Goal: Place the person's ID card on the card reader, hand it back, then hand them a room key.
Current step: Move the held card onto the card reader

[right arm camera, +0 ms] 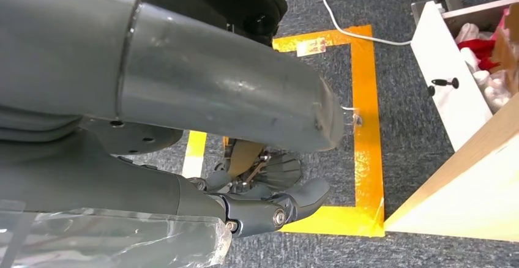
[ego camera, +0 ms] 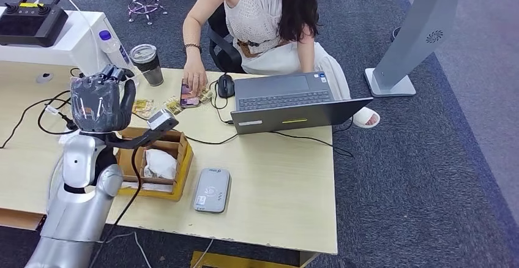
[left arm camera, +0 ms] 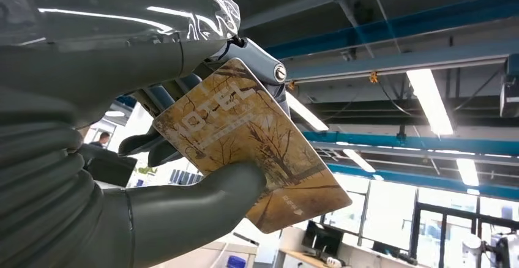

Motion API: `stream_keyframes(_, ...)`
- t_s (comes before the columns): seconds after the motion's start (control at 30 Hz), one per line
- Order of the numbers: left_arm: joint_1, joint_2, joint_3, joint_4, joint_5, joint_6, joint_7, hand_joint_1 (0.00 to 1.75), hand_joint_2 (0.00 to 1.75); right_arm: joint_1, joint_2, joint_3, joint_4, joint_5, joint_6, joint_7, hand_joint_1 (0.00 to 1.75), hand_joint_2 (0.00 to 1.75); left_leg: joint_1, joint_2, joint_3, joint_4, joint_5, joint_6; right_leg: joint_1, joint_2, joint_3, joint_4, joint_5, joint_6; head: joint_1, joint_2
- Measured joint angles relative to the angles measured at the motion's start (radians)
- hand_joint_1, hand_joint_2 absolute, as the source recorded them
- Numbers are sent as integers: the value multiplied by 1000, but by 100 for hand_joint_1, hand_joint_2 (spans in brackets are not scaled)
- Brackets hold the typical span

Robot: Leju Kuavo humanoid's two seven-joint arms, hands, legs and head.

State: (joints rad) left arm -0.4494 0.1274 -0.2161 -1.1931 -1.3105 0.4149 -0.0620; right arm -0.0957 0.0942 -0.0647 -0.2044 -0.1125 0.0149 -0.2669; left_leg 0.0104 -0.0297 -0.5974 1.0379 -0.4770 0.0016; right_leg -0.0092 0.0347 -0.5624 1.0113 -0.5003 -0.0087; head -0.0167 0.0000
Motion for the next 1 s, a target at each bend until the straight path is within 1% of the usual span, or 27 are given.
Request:
stream_keyframes(0.1, 19, -9, -14, -37, 3, -11, -11, 175, 175, 3, 0, -2, 1, -1, 0, -2, 0, 0, 0, 0, 0, 0, 0, 0, 0, 0, 0, 0, 0, 0, -1, 0)
stream_keyframes(0.17, 47, -18, -33, -72, -5, -34, -32, 175, 175, 4, 0, -4, 2, -3, -1, -6, 0, 0, 0, 0, 0, 0, 0, 0, 0, 0, 0, 0, 0, 0, -1, 0)
stream_keyframes(0.23, 96, -32, -73, -123, -26, -65, -41, 175, 175, 6, 0, -6, 2, -7, -2, -12, 0, 0, 0, 0, 0, 0, 0, 0, 0, -1, 0, 0, 0, 0, -2, 0)
stream_keyframes(0.33, 175, -53, -155, -193, -47, -105, -32, 175, 175, 10, 0, -14, 3, -13, -5, -19, 0, 0, 0, 0, 0, 0, -1, 0, 0, 0, 0, 0, 0, 0, -2, 0)
stream_keyframes(0.47, 234, -62, -235, -233, -42, -150, -12, 175, 175, 16, 0, -26, 3, -14, -6, -24, 0, 0, 0, 0, 0, 0, -1, 1, 0, 0, 0, -1, 0, 0, -2, 0)
stream_keyframes(0.57, 251, -64, -272, -236, -31, -174, -2, 175, 175, 16, 0, -30, 3, -13, -8, -24, 0, 0, 0, 0, 0, 0, -1, 1, 0, -1, 0, -1, 0, 0, -2, 0)
stream_keyframes(0.67, 255, -65, -290, -236, -27, -189, 2, 175, 175, 17, 0, -32, 3, -13, -12, -24, 0, 0, 0, 0, 0, 0, 0, 0, 0, -1, 0, 0, 0, 0, -2, 0)
stream_keyframes(0.8, 256, -69, -307, -213, -17, -292, 28, 175, 175, 17, 0, -34, 3, -9, -12, -20, 0, 0, 0, 0, 0, 0, 0, 0, 0, -1, 0, 0, 0, 0, -2, 0)
stream_keyframes(0.83, 256, -73, -311, -193, -20, -302, 37, 175, 175, 17, 2, -35, 3, -5, -17, -19, 0, 0, 0, 0, 0, 0, 0, 0, 0, -1, 0, 0, 0, 0, -2, 0)
stream_keyframes(0.9, 259, -85, -316, -141, -33, -297, 66, 175, 175, 17, 14, -36, 3, 10, -45, -17, 0, 0, 0, 0, 0, 0, 0, 0, 0, 0, 0, 0, 0, 0, -2, 0)
stream_keyframes(1.0, 267, -105, -318, -75, -46, -281, 101, 175, 175, 19, 50, -36, 3, 27, -86, -16, 0, 0, 1, 0, 0, 0, 0, 0, 1, 0, 0, 0, 0, 0, -2, 0)
